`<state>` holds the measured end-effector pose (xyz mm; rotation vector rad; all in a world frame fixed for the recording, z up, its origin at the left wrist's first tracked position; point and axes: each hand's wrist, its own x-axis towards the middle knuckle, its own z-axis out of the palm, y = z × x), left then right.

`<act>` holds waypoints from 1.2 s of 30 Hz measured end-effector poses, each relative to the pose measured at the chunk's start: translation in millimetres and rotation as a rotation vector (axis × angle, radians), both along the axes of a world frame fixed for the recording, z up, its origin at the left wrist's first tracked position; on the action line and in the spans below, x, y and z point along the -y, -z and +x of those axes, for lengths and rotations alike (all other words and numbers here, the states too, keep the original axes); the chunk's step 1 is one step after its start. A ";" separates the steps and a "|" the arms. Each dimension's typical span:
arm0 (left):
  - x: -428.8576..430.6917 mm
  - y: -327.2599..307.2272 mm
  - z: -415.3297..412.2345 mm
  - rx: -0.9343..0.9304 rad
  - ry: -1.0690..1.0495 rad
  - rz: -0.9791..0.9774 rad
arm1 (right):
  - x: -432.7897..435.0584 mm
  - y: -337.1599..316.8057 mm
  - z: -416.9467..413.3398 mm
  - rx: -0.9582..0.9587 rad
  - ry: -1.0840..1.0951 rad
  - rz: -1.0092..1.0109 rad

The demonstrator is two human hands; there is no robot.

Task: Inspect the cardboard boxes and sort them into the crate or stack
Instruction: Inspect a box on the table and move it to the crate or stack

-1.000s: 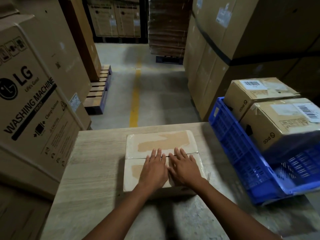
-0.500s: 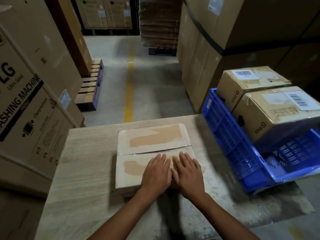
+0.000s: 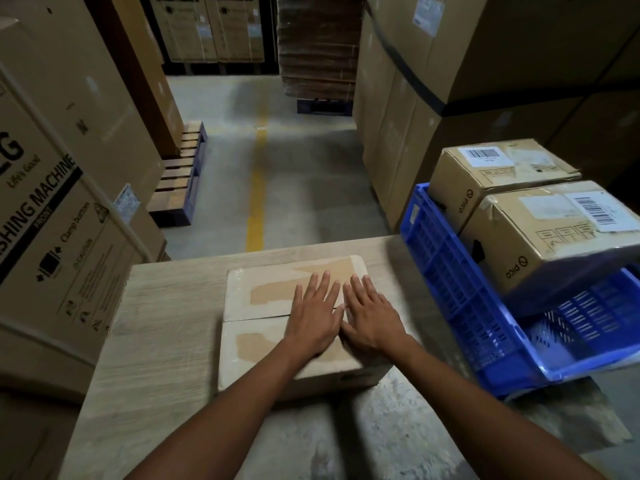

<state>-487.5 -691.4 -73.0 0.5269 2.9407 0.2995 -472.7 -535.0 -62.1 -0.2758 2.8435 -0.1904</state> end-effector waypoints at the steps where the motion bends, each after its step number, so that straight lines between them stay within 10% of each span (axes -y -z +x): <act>1: 0.3 2.5 -0.3 0.000 0.001 -0.007 | 0.3 0.6 0.0 0.006 -0.001 0.008; 8: 3.6 -4.2 -2.3 0.019 -0.052 -0.004 | 4.2 -21.8 -8.8 0.009 0.038 -0.037; 19: 89.4 -39.7 -38.6 0.093 -0.947 0.469 | 23.6 -43.2 -36.6 0.040 0.696 -0.682; 36: 116.7 -66.1 37.9 -0.498 -0.796 0.792 | 45.7 -65.9 7.4 -0.411 0.951 -0.889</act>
